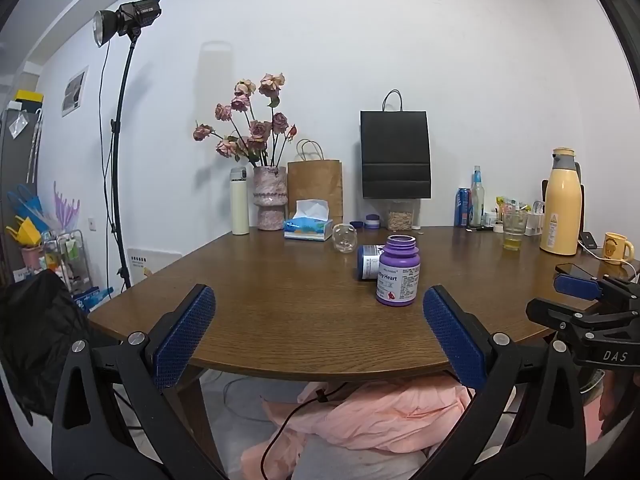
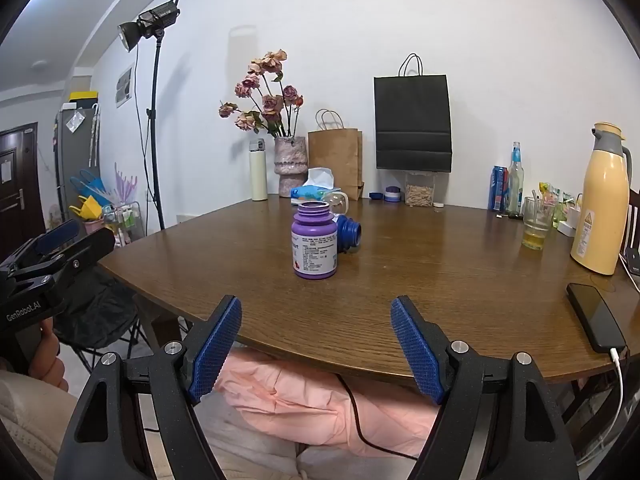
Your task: Flip cup upright
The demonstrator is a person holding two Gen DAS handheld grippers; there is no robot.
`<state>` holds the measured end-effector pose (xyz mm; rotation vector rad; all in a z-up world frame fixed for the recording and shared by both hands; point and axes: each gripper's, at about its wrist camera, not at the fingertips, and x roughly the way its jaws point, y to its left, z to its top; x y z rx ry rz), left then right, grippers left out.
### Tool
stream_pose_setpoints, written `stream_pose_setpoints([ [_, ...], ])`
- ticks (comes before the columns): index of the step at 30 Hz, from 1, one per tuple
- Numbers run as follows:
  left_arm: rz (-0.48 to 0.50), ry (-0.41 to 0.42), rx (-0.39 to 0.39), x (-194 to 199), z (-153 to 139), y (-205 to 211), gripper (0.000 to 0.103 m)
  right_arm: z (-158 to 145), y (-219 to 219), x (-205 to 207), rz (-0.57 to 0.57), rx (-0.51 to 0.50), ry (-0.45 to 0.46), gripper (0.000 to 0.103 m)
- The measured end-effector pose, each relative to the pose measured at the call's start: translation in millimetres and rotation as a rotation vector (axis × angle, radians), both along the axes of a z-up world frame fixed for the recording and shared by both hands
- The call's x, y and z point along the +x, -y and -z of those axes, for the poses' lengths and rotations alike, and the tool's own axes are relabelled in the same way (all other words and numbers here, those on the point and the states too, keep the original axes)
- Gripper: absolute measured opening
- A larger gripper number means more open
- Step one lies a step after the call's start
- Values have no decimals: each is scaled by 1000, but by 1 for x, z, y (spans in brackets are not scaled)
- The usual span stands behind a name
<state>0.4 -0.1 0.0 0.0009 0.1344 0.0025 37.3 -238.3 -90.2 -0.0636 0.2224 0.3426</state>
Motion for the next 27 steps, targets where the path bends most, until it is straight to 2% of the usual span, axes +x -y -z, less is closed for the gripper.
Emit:
stream_pose_setpoints([
  [27,-1,7,6,-1,-7,-2,103,-3,3,0,2,11,13,82],
])
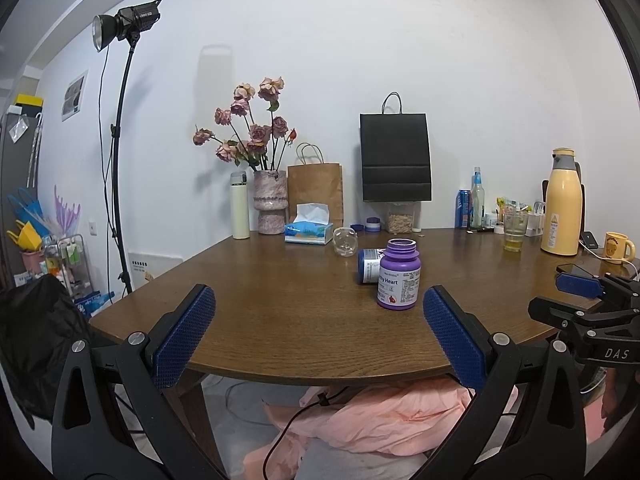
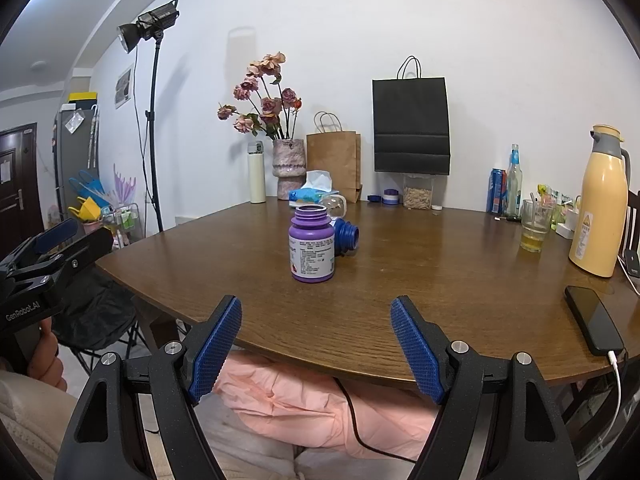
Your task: Flip cup upright
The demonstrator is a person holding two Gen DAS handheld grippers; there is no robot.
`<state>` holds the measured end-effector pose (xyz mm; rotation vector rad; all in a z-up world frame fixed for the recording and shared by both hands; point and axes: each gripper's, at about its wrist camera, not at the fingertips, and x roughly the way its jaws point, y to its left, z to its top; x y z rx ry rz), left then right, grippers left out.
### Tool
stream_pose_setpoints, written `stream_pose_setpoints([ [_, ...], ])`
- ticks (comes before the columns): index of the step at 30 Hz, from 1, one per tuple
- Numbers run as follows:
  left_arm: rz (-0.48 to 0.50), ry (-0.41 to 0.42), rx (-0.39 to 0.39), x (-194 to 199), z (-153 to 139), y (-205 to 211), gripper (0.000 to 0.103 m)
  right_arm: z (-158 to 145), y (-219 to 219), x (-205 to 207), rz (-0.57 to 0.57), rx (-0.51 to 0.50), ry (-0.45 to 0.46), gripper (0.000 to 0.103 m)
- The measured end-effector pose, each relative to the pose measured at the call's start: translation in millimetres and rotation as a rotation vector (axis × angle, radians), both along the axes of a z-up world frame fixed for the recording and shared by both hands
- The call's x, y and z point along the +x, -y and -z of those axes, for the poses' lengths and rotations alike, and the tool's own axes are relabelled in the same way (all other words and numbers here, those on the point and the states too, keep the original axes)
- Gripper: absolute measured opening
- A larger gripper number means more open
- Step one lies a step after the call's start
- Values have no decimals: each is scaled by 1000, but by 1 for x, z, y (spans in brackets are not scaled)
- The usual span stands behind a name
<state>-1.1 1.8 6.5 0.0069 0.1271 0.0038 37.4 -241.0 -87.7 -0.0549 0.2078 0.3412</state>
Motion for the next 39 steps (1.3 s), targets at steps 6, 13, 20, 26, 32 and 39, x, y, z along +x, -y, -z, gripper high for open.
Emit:
stream_pose_setpoints([
  [6,-1,1,0,0,-1,0,103,0,1,0,-1,0,-1,82],
  [13,0,0,0,0,0,0,103,-1,1,0,-1,0,-1,82],
  [20,-1,0,0,0,0,0,103,0,1,-1,-1,0,-1,82],
  [26,0,0,0,0,1,0,103,0,1,0,-1,0,-1,82],
  [32,0,0,1,0,0,0,103,0,1,0,-1,0,-1,82],
  [39,0,-1,1,0,0,0,103,1,1,0,-1,0,-2,82],
])
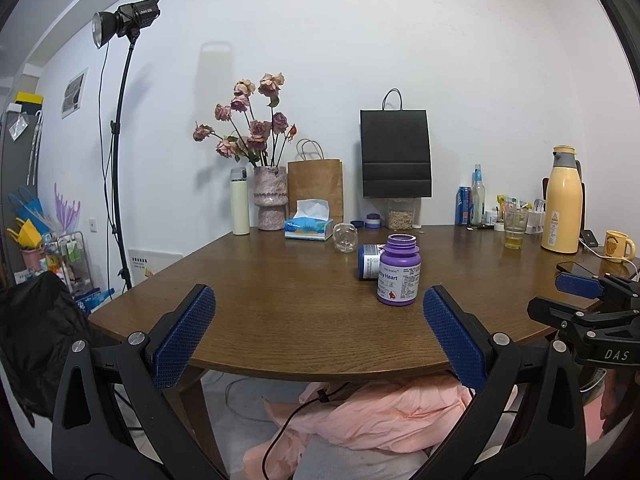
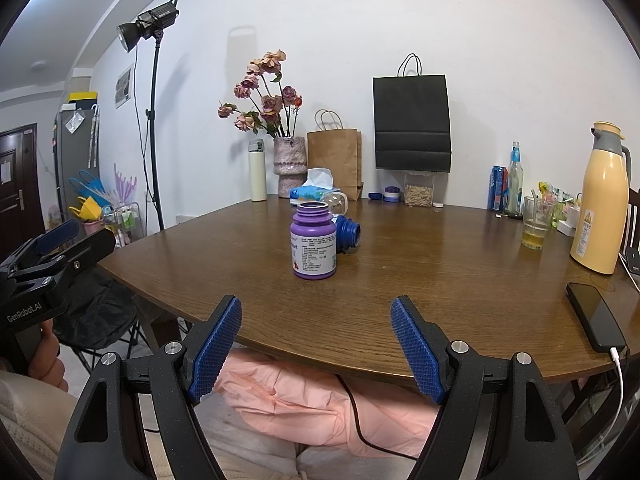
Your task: Flip cup upright
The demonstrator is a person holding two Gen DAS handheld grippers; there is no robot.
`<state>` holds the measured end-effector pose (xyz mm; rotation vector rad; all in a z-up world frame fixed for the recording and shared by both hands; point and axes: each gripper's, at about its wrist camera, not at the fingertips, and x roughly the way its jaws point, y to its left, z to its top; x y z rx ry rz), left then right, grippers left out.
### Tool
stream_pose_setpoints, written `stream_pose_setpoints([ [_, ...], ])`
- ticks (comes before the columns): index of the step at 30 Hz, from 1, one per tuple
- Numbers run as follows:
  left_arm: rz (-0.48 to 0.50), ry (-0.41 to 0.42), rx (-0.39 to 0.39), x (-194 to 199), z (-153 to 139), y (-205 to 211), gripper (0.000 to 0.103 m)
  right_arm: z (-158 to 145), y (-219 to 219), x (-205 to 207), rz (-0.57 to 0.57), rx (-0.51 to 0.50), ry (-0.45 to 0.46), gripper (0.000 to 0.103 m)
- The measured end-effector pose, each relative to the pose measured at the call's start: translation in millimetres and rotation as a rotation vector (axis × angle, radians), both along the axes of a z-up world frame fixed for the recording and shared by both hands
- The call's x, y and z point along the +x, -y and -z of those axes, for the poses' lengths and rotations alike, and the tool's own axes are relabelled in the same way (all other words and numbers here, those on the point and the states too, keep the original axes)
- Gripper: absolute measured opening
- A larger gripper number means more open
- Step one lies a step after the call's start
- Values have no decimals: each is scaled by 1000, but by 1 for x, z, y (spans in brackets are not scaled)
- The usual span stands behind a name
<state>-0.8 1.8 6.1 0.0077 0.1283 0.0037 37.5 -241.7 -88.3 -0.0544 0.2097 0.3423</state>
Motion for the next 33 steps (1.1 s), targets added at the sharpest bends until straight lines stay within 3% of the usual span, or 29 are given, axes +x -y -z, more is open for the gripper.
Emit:
stream_pose_setpoints([
  [15,35,-36,-17,14,6,-2,103,3,-2,9,-7,24,-27,82],
  [20,89,-163,-59,82,0,-13,103,-4,3,56,21,25,-77,82],
  [22,98,-220,-36,113,-1,-13,103,-10,14,87,17,50,-119,82],
  [25,154,-355,86,167,1,0,103,-18,23,134,35,34,-195,82],
  [28,113,-420,212,213,0,11,103,-24,29,183,28,5,-273,82],
  [31,210,-426,153,247,-10,11,103,-25,28,227,-31,-11,-357,82],
  [33,295,-494,112,277,-13,13,103,-26,22,248,-72,-36,-398,82],
])
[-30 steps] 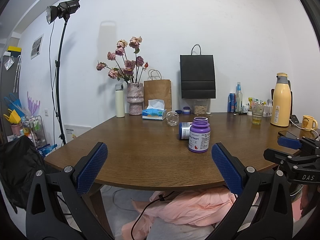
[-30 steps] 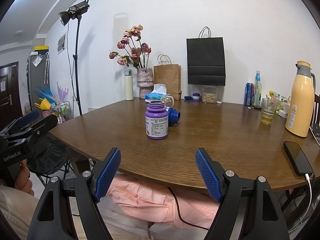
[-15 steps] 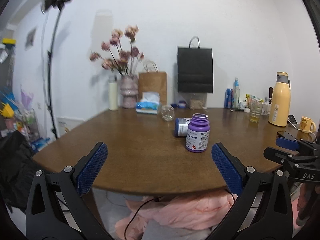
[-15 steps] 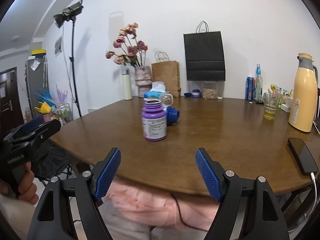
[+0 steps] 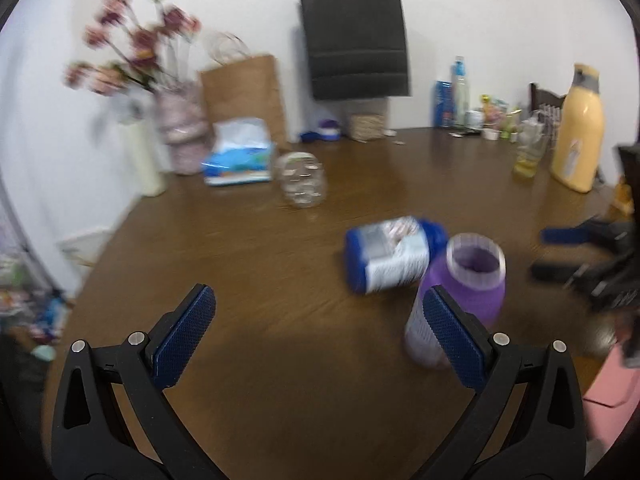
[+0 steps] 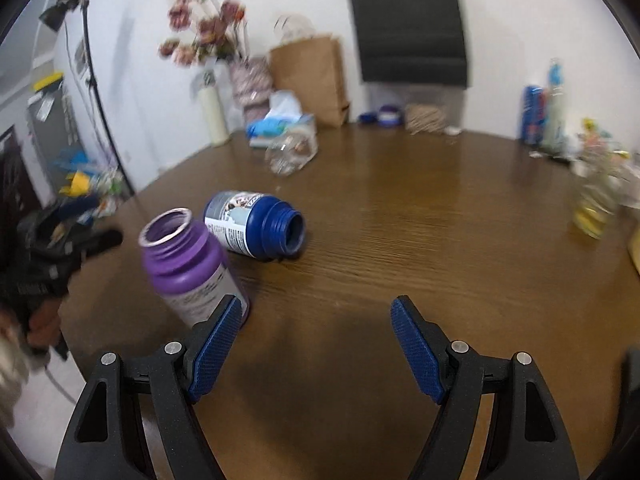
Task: Flip cup upright
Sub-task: 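Reach both tools toward the blue-capped bottle lying on its side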
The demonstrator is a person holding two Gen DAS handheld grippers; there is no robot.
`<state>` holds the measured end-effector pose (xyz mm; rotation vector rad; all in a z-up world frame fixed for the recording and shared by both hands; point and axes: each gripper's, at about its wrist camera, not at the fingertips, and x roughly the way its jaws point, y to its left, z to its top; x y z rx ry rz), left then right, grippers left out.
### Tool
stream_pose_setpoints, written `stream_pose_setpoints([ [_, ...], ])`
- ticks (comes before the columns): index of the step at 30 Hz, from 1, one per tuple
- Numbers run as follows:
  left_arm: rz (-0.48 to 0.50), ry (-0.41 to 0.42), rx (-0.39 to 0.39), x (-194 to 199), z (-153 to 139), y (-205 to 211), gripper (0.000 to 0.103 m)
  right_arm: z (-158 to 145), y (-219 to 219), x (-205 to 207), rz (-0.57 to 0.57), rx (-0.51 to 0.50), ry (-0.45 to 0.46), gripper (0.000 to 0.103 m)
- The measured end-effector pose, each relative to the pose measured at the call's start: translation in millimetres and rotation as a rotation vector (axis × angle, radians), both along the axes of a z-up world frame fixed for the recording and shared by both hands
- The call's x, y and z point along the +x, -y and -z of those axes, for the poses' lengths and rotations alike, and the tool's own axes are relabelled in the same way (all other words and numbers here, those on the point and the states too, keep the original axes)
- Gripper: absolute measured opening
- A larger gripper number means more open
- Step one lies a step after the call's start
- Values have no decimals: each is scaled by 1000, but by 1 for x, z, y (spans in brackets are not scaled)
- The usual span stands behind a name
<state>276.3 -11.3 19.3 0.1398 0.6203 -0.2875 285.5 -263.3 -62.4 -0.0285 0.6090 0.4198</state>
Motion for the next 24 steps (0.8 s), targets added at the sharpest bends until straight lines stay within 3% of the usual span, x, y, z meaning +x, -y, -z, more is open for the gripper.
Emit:
stream_pose_setpoints([
  [2,15,-85,-33,32,0,3,102,-2,-10,24,-47,-26,-2,82],
  [5,41,-134,-54,72,1,11,97,-1,-20,54,-77,-51,-20,82],
  [8,49,-204,-69,104,11,20,84,4,-31,81,-169,-42,-75,82],
  [11,53,-294,-52,131,26,26,77,11,-43,101,-169,-80,-72,82],
  [13,37,-289,-69,139,26,21,74,10,-44,114,-154,-58,-72,82],
  [18,79,-294,-118,162,23,12,75,4,-43,136,-120,-8,-50,82],
  [20,139,-290,-139,161,19,13,78,2,-45,146,-100,2,-42,82],
  [21,187,-300,-133,160,19,18,86,1,-46,150,-87,-1,-32,82],
  [24,289,-329,6,162,26,48,89,-1,-48,162,0,-43,9,82],
])
